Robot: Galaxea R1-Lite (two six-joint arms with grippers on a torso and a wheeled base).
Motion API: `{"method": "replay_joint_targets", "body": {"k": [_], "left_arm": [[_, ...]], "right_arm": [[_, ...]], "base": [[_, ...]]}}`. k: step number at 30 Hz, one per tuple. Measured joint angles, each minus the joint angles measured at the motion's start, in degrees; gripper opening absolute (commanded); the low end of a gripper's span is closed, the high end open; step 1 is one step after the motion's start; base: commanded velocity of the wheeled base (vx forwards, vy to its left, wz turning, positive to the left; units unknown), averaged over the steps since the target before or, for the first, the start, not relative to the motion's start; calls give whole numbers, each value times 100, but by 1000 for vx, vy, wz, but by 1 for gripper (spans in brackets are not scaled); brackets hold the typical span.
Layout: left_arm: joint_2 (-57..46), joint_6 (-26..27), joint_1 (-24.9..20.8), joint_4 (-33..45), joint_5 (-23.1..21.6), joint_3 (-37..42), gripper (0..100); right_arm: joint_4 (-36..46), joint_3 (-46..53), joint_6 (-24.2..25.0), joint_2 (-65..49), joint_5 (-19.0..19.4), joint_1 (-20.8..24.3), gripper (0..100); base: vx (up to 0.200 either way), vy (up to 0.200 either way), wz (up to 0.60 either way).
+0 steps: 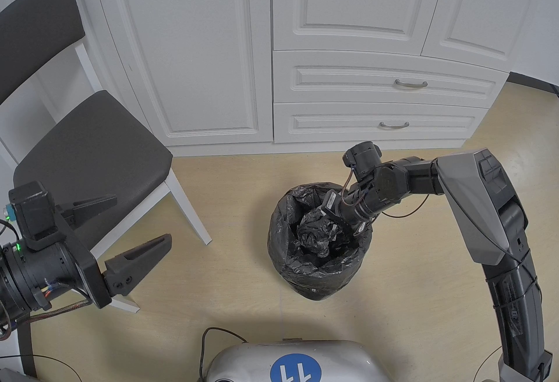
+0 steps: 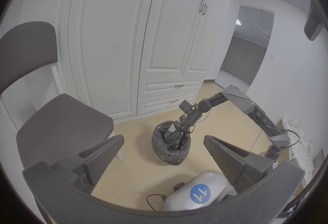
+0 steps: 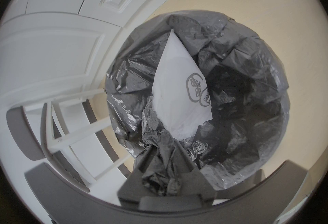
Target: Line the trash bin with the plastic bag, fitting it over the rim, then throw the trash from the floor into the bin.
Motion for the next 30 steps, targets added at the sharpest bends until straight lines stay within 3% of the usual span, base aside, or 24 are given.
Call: {"method": "replay_joint_targets", "body": {"k": [6, 16, 30], "left_arm": [[2, -2, 0, -6, 0, 0, 100], [-4, -2, 0, -9, 0, 5, 100], [-22, -2, 0, -9, 0, 5, 100]], "right_arm": [[-399, 0, 293, 30, -158, -89, 0], [277, 0, 235, 0, -202, 155, 0], [247, 0, 227, 23, -347, 385, 0]], "base": [[0, 0, 0], [0, 0, 0], [0, 0, 0]]}}
